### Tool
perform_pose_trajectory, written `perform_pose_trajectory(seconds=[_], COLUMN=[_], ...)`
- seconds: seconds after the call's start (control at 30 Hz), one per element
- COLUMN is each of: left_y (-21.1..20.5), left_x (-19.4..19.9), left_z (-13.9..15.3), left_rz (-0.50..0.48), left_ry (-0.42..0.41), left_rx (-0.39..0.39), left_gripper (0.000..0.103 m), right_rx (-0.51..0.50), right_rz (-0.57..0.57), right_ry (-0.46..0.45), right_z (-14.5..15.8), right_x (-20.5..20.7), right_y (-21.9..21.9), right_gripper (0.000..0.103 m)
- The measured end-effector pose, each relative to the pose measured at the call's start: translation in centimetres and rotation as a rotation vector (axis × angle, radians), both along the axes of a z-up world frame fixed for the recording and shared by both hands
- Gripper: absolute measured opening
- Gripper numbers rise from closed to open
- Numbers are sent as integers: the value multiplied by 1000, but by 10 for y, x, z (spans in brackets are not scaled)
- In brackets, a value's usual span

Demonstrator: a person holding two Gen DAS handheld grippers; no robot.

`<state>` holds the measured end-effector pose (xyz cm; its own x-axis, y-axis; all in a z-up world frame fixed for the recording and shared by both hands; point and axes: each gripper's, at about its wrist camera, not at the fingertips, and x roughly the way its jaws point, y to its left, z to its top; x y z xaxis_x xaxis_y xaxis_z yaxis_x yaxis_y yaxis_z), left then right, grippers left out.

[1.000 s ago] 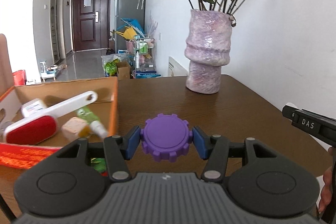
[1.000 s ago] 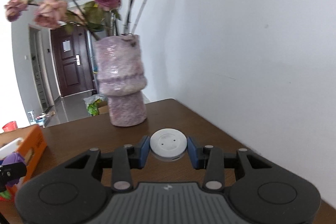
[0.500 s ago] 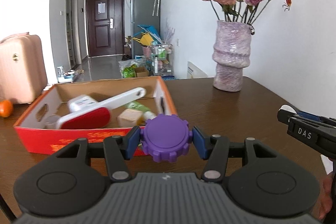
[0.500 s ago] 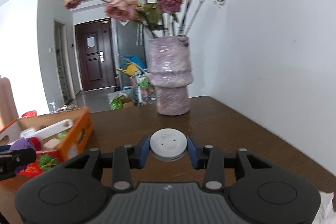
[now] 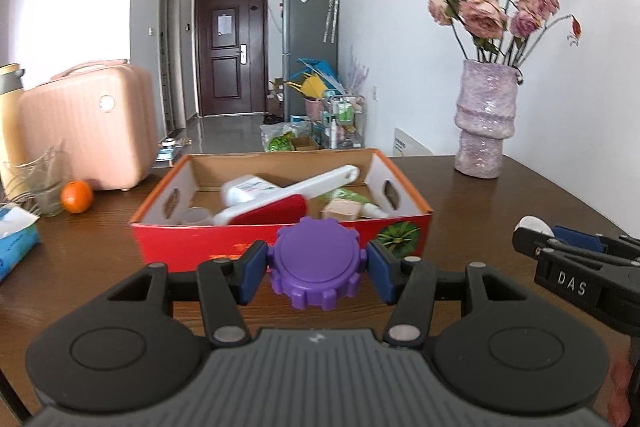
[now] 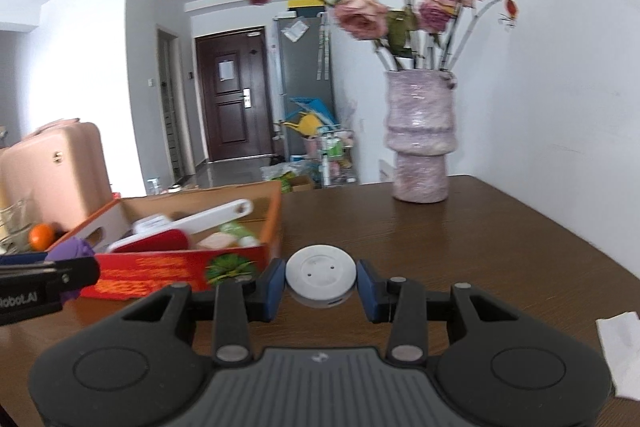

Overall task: Organize rigid objects
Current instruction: 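Carry the purple cap and white cap over the box with both tools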

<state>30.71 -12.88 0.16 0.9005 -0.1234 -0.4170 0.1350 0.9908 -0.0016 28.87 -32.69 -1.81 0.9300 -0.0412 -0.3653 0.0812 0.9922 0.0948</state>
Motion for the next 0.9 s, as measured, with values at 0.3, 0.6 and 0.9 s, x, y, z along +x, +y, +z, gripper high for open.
perform_pose_trajectory(seconds=[0.3,0.6,0.9], left_y=[52,85,107], left_x=[-17,-21,-11], left_z=[3,6,6], left_rz=[52,75,101], left_ry=[-18,-29,-21], left_rx=[-36,-68,-73], left_gripper=[55,55,55], right_rx=[-23,-51,-57], right_rz=[73,120,142], right_ry=[2,-1,5], right_z=[4,10,9], right_x=[-12,-13,-1], right_y=[53,90,112], right_gripper=[38,38,38])
